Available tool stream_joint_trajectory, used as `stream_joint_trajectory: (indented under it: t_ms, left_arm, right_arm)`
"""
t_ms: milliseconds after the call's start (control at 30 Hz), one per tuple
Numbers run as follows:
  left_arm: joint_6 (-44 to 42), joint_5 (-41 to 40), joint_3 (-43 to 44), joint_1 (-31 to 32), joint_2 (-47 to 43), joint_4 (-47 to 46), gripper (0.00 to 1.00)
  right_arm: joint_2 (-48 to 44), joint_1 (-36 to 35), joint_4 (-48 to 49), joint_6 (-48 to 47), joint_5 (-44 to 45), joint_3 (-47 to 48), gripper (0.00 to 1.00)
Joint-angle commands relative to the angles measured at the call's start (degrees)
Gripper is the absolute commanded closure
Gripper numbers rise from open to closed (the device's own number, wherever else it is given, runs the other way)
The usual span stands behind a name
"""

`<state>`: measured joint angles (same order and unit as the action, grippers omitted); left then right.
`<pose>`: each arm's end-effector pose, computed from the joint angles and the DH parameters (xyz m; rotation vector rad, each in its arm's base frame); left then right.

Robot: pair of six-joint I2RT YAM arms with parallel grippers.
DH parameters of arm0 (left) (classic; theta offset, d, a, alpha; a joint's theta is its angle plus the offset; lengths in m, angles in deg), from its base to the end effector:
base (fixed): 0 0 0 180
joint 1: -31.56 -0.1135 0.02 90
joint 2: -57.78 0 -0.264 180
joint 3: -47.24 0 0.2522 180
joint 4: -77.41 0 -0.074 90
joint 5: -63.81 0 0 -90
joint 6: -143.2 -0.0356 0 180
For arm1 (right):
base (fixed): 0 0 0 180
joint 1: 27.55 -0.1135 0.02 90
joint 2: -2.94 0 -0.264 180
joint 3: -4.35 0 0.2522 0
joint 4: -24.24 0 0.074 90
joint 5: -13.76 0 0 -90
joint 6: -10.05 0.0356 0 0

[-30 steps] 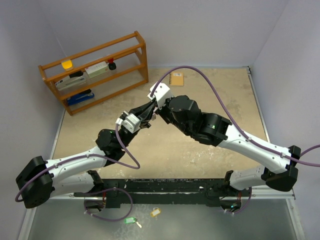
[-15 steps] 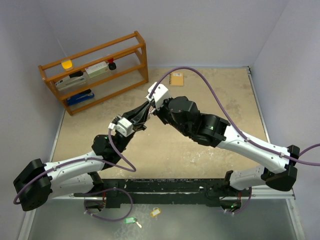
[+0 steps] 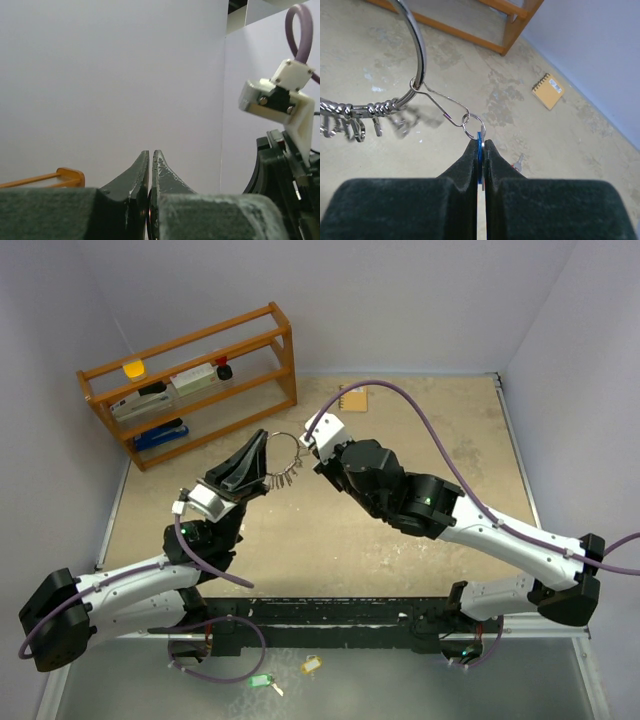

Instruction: Remove the keys from the keyring

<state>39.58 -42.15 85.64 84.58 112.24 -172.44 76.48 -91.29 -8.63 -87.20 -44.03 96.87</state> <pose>0.1118 -0.1322 0.3459 0.1216 0.6820 -0.5724 0.1430 0.2470 0.4237 -0.6885 1.6412 0.2016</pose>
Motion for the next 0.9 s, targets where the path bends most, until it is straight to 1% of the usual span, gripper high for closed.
stream_joint_trajectory:
  t_ms: [0, 233, 400, 500, 567, 667, 700, 767, 867]
  left_arm:
    - [-2.9, -3.8, 1.2, -0.5, -0.9, -5.1, 1.0]
    - [-2.7, -4.2, 1.0, -0.5, 0.2, -3.1, 1.0]
    - [-0.9, -3.5, 4.3, -0.5, 0.6, 7.8, 1.0]
    - [0.8, -1.6, 5.1, -0.5, 2.1, 9.8, 0.88]
    - [1.7, 0.8, 5.7, -0.5, 3.2, 12.0, 0.82]
    - [1.7, 6.9, 7.3, -0.5, 4.2, 18.1, 0.71]
    - [1.7, 8.9, 7.7, -0.5, 4.4, 18.9, 0.68]
    - [1.5, 11.6, 7.5, -0.5, 4.5, 20.2, 0.62]
    - [0.8, 14.5, 6.2, -0.5, 3.8, 20.7, 0.6]
  right_arm:
    - [-4.5, 0.6, 0.0, -1.4, 6.6, 0.3, 1.0]
    - [-5.2, 0.6, 0.7, -1.6, 7.2, 0.5, 1.0]
    - [-5.0, 0.6, 0.5, -2.3, 6.8, 1.4, 1.0]
    - [-4.0, 0.6, -0.5, -2.8, 6.8, 2.8, 1.0]
    - [-3.3, 0.6, -0.9, -3.4, 7.7, 3.8, 1.0]
    - [-2.9, 0.6, -0.4, -5.0, 8.2, 4.7, 1.0]
    - [-2.9, 0.6, -0.1, -5.4, 8.3, 4.8, 1.0]
    - [-2.9, 0.6, 0.1, -5.8, 8.3, 5.0, 1.0]
    - [-3.1, 0.6, 0.2, -6.0, 8.1, 5.2, 1.0]
